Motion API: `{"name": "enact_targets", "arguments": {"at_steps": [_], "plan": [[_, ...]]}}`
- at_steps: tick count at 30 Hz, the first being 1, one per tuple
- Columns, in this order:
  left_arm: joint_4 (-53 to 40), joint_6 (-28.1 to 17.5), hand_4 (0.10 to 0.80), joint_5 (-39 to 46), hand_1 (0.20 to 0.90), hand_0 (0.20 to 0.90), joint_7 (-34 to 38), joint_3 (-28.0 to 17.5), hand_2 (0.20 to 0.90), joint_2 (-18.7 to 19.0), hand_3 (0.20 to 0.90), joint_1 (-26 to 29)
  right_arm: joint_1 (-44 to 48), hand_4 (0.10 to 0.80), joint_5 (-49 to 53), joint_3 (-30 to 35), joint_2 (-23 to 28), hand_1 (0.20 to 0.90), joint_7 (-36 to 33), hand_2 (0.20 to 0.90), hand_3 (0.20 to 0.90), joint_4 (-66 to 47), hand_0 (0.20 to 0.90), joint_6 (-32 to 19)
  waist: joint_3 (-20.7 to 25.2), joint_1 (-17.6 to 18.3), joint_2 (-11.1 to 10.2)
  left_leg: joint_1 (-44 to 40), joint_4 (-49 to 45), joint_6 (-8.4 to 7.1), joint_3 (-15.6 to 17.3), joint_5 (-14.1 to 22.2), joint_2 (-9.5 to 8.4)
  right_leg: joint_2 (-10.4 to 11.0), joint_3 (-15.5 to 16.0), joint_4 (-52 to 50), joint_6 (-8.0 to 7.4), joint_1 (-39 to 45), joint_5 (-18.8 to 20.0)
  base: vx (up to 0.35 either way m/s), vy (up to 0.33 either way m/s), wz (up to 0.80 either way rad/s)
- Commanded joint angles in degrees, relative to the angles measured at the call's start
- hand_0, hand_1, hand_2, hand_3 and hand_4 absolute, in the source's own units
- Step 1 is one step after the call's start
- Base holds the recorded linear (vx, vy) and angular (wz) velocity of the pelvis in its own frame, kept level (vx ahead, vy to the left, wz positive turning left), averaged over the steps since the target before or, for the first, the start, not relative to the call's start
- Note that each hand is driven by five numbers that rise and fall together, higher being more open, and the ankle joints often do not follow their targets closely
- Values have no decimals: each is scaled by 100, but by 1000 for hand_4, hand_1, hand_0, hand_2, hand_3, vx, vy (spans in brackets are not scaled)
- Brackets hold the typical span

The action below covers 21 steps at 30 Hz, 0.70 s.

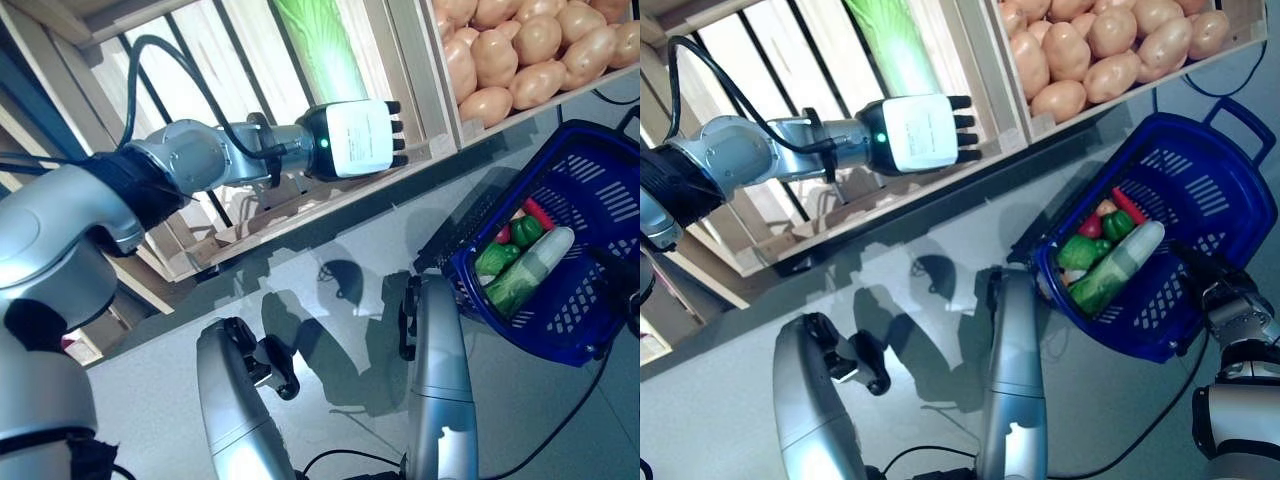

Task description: Put vegetables into the basket

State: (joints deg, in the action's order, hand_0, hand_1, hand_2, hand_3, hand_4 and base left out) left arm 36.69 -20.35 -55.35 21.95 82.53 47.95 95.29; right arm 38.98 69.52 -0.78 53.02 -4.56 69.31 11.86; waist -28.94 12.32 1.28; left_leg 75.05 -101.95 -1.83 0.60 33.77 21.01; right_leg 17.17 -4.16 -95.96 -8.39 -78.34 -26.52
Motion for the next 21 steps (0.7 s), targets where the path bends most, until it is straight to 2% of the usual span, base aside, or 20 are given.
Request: {"name": "enact_targets", "arguments": {"at_steps": [1,6,17,18,19,21], "plan": [[577,692,800,470,900,900,-20,-231,900,-8,900,327,-443,800,-311,242,-212,900,156,900,900,154,900,-387,372,228,-75,401,17,-185,-105,117,79,302,198,268,306,-200,418,0,0,0],[1067,961,800,568,900,900,-307,-231,900,41,900,332,-553,800,-222,333,-324,900,166,900,900,13,900,-383,318,208,-199,490,-41,-187,-149,91,133,320,173,205,301,-297,428,1,-2,-2],[1703,940,800,680,900,900,-622,-231,900,-216,900,359,-707,800,-139,353,-473,900,308,900,900,-191,900,-446,337,275,-317,600,-182,-197,-207,116,202,308,140,98,312,-405,406,2,-5,-2],[1778,862,431,728,347,347,-650,-231,347,-241,347,364,-728,800,-123,354,-493,900,384,900,900,-226,900,-499,349,287,-321,594,-200,-188,-216,128,201,308,140,87,319,-395,396,0,0,0],[1786,840,400,767,300,300,-674,-231,300,-248,300,361,-732,800,-140,356,-496,900,431,900,900,-239,900,-501,356,290,-324,584,-198,-178,-217,130,207,309,142,86,318,-387,391,0,0,0],[1791,791,400,908,300,300,-826,-231,300,-259,300,377,-729,800,-151,341,-510,900,472,900,900,-308,900,-515,384,287,-323,551,-185,-167,-197,143,202,315,160,99,323,-359,387,0,0,0]]}}
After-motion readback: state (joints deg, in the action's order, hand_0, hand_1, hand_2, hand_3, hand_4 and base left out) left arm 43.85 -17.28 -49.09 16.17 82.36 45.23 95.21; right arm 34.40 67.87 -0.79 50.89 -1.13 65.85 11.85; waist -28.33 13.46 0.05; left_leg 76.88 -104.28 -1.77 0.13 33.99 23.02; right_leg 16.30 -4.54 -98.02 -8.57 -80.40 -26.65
